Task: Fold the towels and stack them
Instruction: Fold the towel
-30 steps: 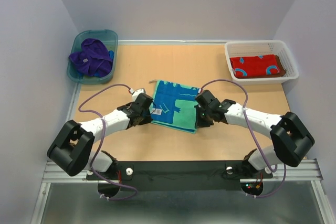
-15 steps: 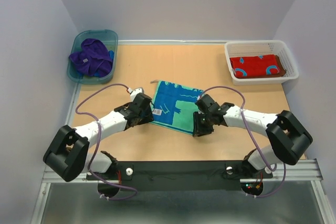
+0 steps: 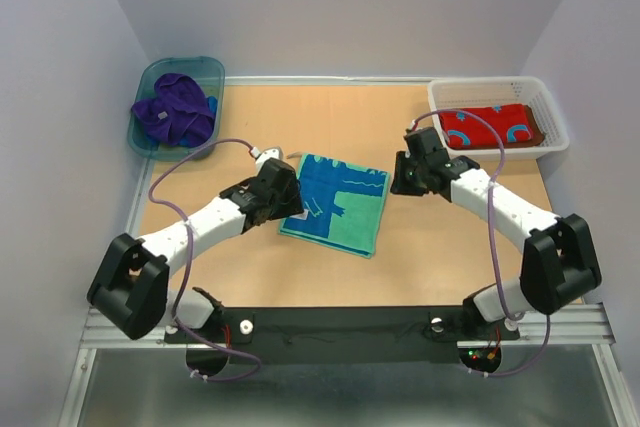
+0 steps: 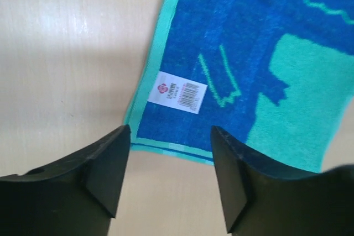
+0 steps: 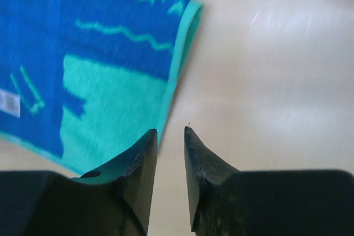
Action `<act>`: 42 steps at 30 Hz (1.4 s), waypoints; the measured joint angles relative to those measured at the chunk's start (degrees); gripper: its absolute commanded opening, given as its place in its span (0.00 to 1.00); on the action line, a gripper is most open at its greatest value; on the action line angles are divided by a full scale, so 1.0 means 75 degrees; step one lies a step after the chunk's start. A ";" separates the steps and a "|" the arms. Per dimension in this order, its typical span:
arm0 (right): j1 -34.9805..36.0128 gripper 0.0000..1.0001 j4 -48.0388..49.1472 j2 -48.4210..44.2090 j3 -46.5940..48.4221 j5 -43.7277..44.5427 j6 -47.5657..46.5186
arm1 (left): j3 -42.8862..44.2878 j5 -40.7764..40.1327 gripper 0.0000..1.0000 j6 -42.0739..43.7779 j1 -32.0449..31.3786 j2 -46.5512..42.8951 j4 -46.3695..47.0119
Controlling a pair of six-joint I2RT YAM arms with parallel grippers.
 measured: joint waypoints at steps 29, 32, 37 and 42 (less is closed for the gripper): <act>-0.1635 0.18 0.2463 0.3375 0.0930 -0.1177 -0.0644 | -0.0318 0.0589 0.03 0.0679 0.0376 0.1553 0.0536; -0.1891 0.18 0.2667 0.3375 0.0851 -0.1201 -0.0685 | -0.0507 0.0784 0.00 0.0664 0.0565 0.1416 0.0711; -0.2052 0.23 0.2690 0.3375 0.0845 -0.1183 -0.1081 | -0.0784 0.0944 0.03 0.0647 0.0629 0.1090 0.0702; -0.2057 0.30 0.2675 0.3325 0.0845 -0.1719 -0.1664 | -0.1003 0.1297 0.27 0.0391 0.0344 0.0746 0.0356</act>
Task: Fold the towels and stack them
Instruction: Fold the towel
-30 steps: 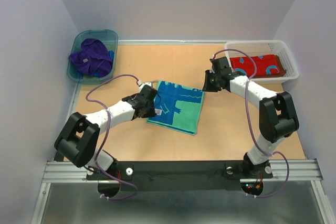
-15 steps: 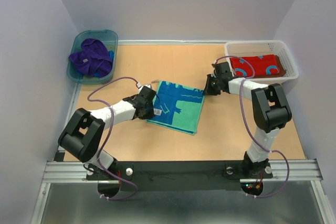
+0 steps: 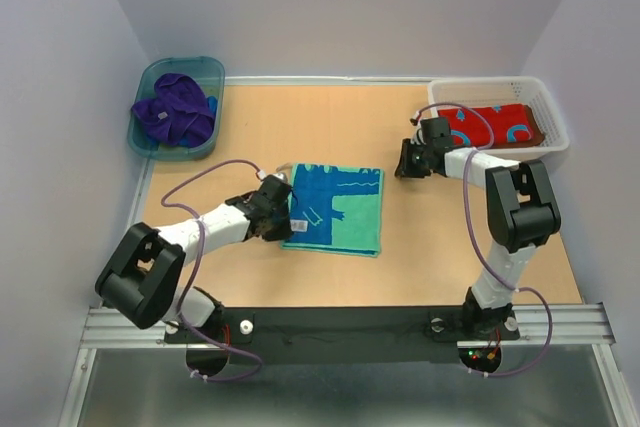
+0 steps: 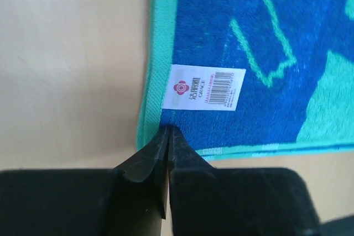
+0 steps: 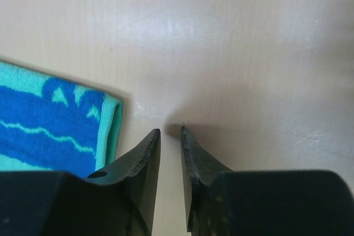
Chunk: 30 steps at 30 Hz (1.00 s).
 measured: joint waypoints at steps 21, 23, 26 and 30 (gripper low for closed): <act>0.0428 0.54 -0.0886 -0.0332 0.1105 -0.0982 -0.1781 | 0.1600 -0.0064 0.93 0.1067 0.0615 -0.0656 -0.0364; 0.0388 0.54 -0.0886 -0.0058 0.1408 -0.1046 -0.1839 | 0.2276 0.0020 0.93 0.1690 0.0973 0.0189 -0.0201; 0.0356 0.54 -0.0886 0.0245 0.1679 -0.1180 -0.1897 | 0.3077 0.0265 0.93 0.2407 0.1244 0.1320 0.0149; 0.0341 0.54 -0.0886 0.0723 0.1950 -0.1448 -0.1988 | 0.3931 0.0656 0.90 0.3296 0.1431 0.2620 0.0245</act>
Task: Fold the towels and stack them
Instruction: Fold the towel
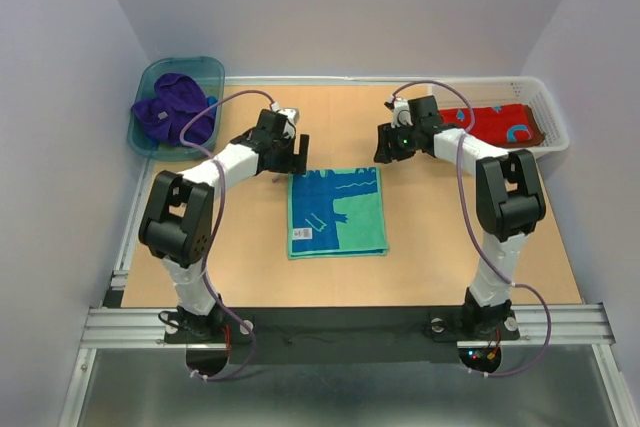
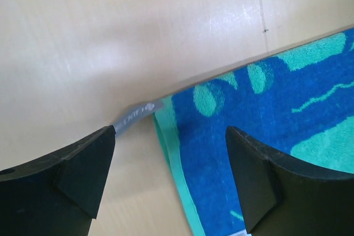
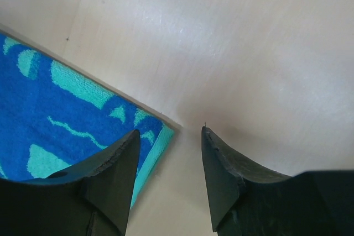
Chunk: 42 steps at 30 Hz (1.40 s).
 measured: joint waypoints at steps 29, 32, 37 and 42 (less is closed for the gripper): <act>-0.0017 0.28 0.0070 0.0731 -0.0032 -0.0708 -0.0475 | 0.1177 0.0968 0.49 0.1641 0.0332 0.1883 -0.0041; -0.0029 0.26 0.0119 0.0731 -0.0061 -0.0656 -0.0533 | 0.1166 0.1005 0.49 0.1670 0.0350 0.1883 -0.0032; -0.0047 0.26 0.0125 0.0743 -0.0067 -0.0650 -0.0670 | 0.1107 0.1070 0.52 0.1728 0.0379 0.1874 0.0029; -0.0047 0.34 0.0119 0.0746 -0.0067 -0.0694 -0.0845 | 0.0973 0.1110 0.53 0.1813 0.0405 0.1786 0.0140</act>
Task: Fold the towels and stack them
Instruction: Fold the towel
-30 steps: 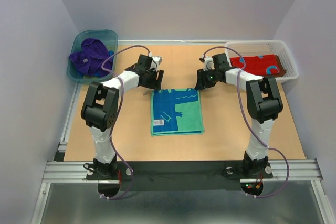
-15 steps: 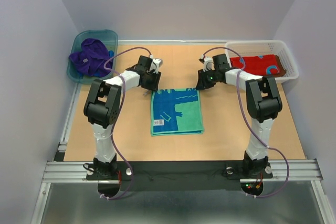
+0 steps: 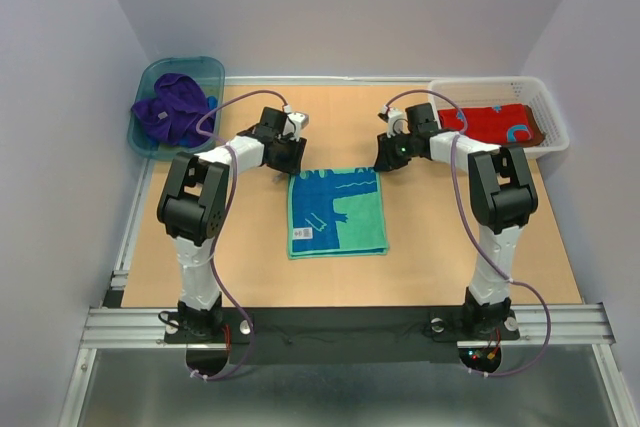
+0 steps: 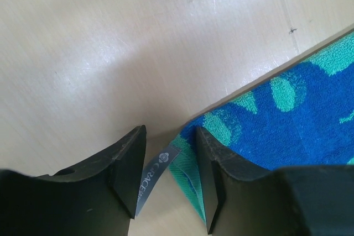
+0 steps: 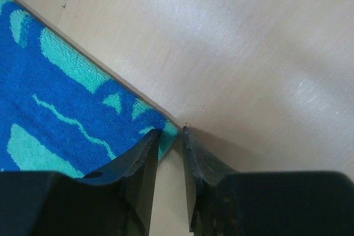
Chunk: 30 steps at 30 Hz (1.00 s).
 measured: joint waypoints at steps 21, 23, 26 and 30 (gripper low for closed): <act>0.0017 0.36 -0.0102 0.0361 0.0428 -0.0557 -0.0315 | -0.0044 0.0122 0.47 0.0064 0.0096 -0.0044 -0.0038; 0.0029 0.31 -0.0119 0.0396 0.0484 -0.0565 -0.0361 | -0.0044 0.0122 0.45 0.0076 0.0096 -0.0044 -0.0035; 0.0050 0.18 -0.0119 0.0460 0.0548 -0.0530 -0.0417 | -0.0052 0.0111 0.39 0.0105 0.0105 -0.0044 -0.0038; 0.0055 0.00 -0.0108 0.0525 0.0592 -0.0373 -0.0487 | -0.0140 0.0093 0.34 0.0152 0.0152 -0.0076 0.0020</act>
